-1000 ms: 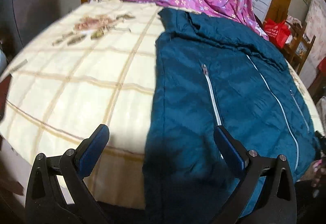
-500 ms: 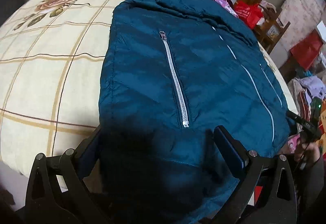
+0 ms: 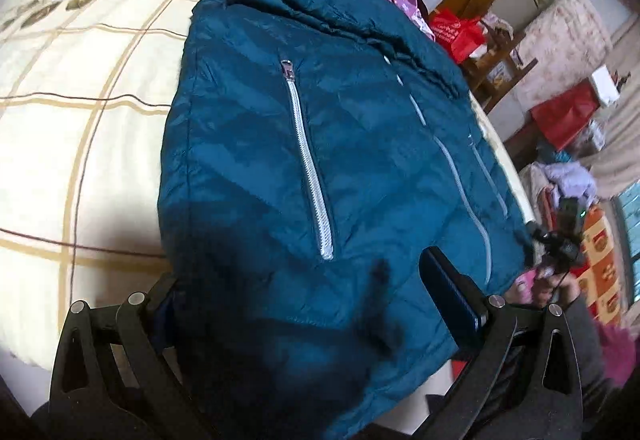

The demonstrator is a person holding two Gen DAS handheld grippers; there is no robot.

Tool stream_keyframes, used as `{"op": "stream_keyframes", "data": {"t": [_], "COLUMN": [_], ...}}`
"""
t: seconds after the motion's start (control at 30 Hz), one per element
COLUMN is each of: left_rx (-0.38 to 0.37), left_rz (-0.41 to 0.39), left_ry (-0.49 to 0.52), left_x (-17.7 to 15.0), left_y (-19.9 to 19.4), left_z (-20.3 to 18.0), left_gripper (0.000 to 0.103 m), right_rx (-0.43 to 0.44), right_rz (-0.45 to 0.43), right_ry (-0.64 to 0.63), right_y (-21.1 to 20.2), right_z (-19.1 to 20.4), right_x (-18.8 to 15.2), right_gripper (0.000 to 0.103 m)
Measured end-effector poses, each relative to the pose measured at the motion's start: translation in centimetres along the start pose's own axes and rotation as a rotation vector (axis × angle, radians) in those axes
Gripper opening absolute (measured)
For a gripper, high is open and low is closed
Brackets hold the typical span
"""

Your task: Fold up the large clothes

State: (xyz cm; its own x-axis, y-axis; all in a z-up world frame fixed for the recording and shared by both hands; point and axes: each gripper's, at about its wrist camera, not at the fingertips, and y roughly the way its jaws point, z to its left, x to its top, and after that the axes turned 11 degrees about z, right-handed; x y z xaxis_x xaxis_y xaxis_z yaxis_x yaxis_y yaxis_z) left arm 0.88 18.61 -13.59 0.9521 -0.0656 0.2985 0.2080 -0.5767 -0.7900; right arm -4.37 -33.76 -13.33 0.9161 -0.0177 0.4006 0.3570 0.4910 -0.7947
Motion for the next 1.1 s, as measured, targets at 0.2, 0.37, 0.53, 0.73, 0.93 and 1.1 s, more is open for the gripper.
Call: {"op": "stream_keyframes", "data": {"t": [0.2, 0.37, 0.53, 0.73, 0.93, 1.1], "left_rx": [-0.017, 0.042, 0.049, 0.119, 0.136, 0.118], "left_rz": [0.051, 0.013, -0.051, -0.063, -0.094, -0.122], "left_ry": [0.063, 0.052, 0.037, 0.065, 0.067, -0.021], "left_x": [-2.2, -1.5, -2.1, -2.2, -2.5, -2.4], "left_y": [-0.8, 0.2, 0.2, 0.9, 1.2, 0.5], "left_z": [-1.3, -1.6, -1.4, -2.4, -2.7, -1.9], "left_gripper": [0.102, 0.102, 0.102, 0.102, 0.102, 0.087], "right_rx": [0.166, 0.212, 0.12, 0.132, 0.067, 0.0], "right_rz": [0.047, 0.011, 0.009, 0.011, -0.004, -0.005], "right_ry": [0.04, 0.058, -0.011, -0.029, -0.04, -0.017], "right_y": [-1.0, -0.3, 0.3, -0.2, 0.1, -0.1], "right_z": [-1.1, -1.0, 0.6, 0.3, 1.1, 0.8], "right_x": [-0.8, -0.3, -0.4, -1.3, -1.7, -1.7], "right_gripper": [0.103, 0.103, 0.103, 0.103, 0.103, 0.058]}}
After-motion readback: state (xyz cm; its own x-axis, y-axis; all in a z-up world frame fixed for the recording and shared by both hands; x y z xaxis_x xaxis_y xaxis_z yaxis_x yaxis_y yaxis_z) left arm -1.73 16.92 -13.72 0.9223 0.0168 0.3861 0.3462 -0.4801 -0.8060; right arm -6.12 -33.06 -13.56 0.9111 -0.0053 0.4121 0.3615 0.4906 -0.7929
